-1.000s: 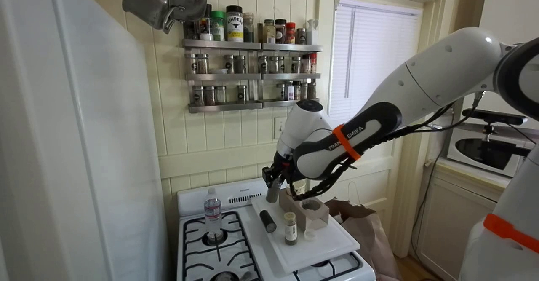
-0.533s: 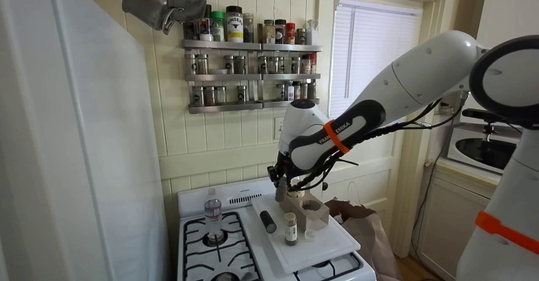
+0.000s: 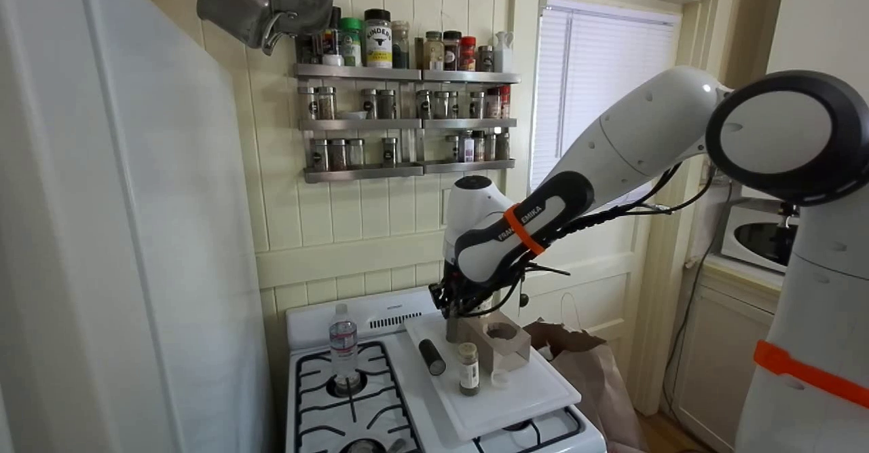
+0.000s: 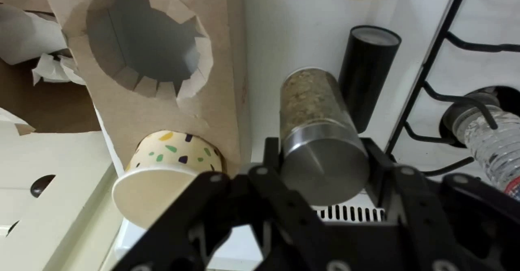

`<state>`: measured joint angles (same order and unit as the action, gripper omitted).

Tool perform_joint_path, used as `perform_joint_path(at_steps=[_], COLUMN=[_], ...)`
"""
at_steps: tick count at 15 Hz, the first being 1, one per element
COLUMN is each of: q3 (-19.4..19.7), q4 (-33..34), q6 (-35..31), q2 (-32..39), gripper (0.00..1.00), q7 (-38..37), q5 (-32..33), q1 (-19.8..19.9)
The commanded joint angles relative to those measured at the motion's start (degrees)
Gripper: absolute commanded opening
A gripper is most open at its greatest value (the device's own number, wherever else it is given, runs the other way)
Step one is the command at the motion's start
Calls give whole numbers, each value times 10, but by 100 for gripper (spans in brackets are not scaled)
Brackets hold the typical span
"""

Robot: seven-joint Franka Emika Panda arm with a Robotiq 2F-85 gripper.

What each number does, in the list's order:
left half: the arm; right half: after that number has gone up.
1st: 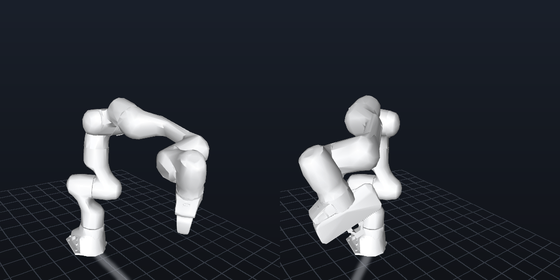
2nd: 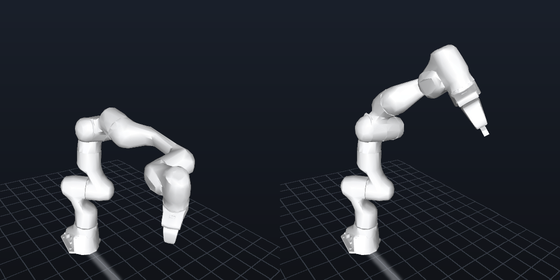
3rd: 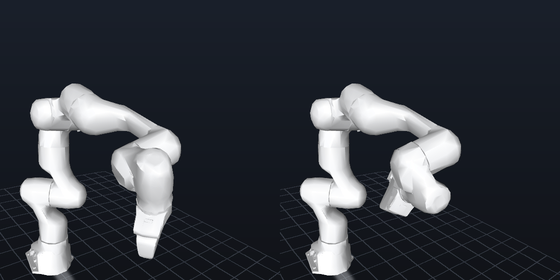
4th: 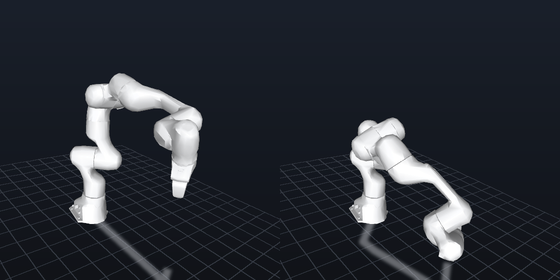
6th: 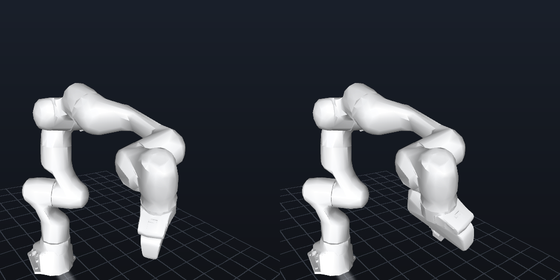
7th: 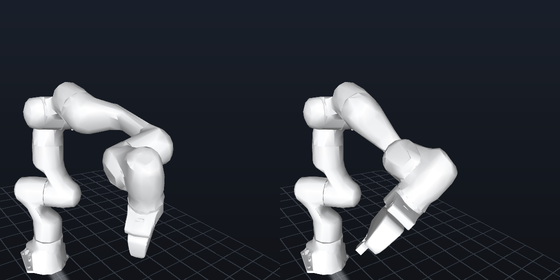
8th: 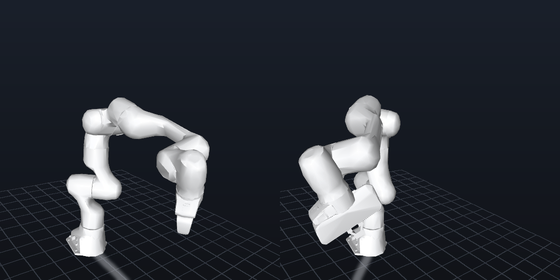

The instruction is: Move one glass jar on the left to the right side of the stove.

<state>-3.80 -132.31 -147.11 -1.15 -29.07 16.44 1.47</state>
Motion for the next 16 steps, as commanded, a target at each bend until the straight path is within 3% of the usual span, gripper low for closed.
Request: perform_joint_path(at_steps=[1, 9, 10, 11, 16], q3=[9, 29, 30, 29, 30], q4=[19, 16, 16, 16, 18], q6=[18, 19, 17, 15, 21], q2=[31, 49, 50, 51, 57], gripper=[25, 25, 37, 25, 25], q7=[-14, -24, -21, -20, -21], q5=[-7, -6, -8, -9, -5], q1=[-10, -17, -19, -20, -26])
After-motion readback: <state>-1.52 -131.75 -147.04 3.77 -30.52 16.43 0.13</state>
